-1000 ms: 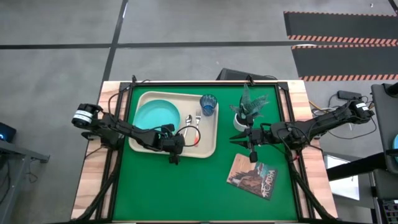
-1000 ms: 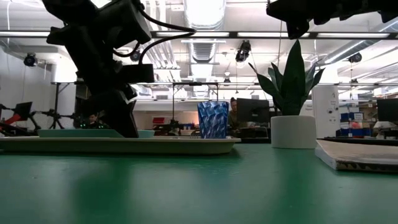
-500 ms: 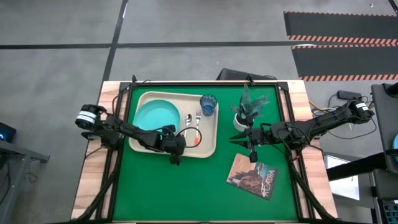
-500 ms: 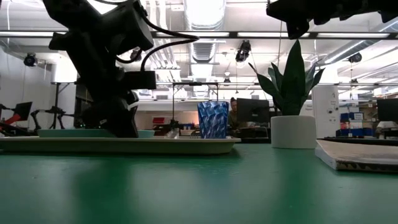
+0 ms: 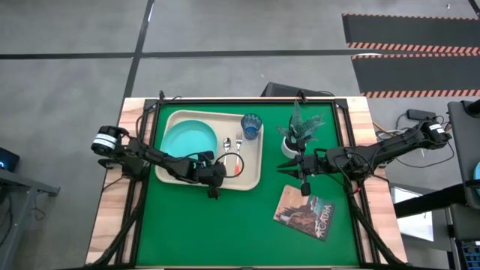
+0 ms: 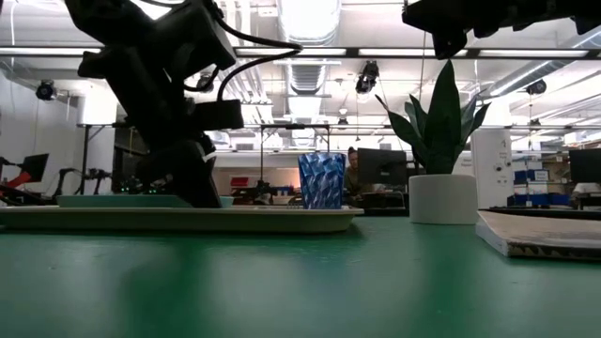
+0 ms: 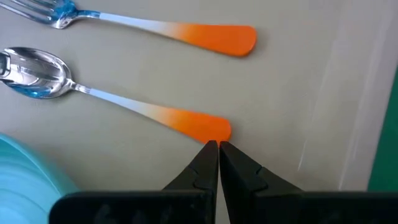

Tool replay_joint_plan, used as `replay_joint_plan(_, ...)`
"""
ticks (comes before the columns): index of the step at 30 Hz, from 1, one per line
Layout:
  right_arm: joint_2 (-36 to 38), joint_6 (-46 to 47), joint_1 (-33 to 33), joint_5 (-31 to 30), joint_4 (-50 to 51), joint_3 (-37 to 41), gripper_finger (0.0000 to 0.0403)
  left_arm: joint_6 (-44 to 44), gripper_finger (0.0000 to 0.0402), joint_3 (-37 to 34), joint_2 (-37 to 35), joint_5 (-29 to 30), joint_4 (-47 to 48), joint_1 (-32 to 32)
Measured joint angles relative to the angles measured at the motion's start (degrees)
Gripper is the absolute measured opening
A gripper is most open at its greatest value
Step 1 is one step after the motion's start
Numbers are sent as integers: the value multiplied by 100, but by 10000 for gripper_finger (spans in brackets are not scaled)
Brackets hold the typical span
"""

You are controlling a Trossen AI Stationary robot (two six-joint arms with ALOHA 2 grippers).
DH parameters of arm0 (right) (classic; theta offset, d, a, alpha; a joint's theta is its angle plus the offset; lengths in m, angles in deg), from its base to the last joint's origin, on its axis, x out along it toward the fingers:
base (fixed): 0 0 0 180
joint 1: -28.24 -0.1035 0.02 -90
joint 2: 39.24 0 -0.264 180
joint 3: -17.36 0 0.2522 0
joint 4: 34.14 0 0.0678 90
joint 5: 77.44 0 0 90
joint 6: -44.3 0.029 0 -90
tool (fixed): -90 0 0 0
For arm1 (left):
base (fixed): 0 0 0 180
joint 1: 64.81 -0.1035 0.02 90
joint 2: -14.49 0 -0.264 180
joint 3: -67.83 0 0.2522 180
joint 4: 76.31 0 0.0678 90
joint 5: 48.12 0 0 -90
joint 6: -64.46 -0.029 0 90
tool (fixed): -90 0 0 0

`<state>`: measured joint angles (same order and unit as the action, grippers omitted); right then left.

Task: Pick and place plate/cup/fork/spoon on tray
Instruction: Adjust the orange spoon on the gray serving tray, then return to Home Position

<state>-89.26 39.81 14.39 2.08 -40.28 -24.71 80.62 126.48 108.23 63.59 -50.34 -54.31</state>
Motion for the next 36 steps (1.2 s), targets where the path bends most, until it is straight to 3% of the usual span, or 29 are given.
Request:
replay_joint_plan(14, 0, 0, 0, 0, 20, 0, 43, -4, 0, 123, -56, -22, 76, 7)
replay_joint_plan(18, 0, -176, -2, 53, 247, 5, 43, -435, 0, 143, -404, -352, 90, 26)
replay_joint_plan(24, 207, -563, -15, 199, 289, 242, 43, -1589, 0, -177, -1708, -916, -194, 91)
replay_joint_plan(36, 1026, -1028, 214, 154, -1230, 1592, 43, -2444, 0, -2236, -5078, -1187, -1838, 68)
